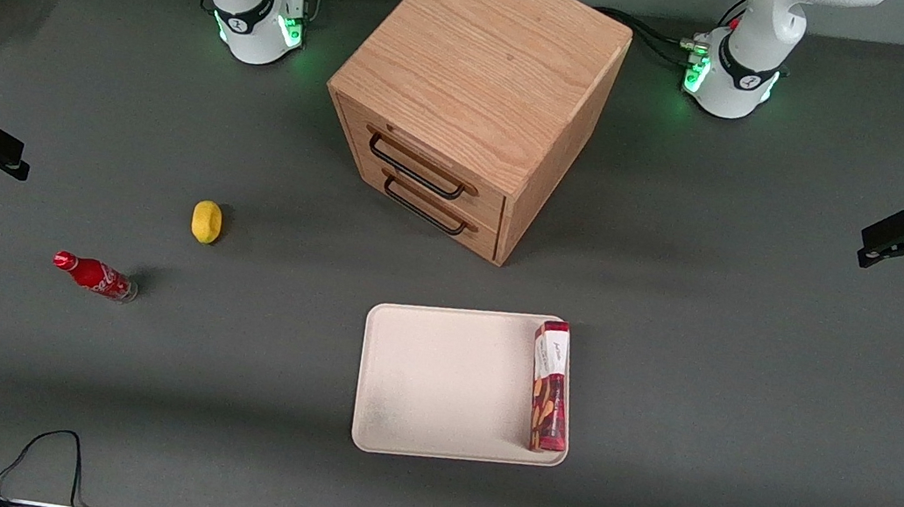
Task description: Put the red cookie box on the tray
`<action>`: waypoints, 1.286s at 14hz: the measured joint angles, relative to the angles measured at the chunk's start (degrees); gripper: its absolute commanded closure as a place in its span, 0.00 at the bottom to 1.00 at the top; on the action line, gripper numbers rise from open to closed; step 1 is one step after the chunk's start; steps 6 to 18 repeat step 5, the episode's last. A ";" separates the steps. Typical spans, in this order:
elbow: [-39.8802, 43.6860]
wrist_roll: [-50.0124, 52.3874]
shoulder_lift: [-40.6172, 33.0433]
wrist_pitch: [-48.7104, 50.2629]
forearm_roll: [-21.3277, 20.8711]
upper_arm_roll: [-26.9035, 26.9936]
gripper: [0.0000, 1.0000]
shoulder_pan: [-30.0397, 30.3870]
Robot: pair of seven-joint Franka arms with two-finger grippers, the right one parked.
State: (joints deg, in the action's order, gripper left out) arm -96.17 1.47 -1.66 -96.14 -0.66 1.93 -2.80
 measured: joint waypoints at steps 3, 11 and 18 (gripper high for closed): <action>0.00 0.00 0.07 0.02 0.00 -0.25 0.00 0.00; 0.00 0.00 0.07 0.03 0.00 -0.28 0.00 0.00; 0.00 0.00 0.07 0.03 0.00 -0.28 0.00 0.00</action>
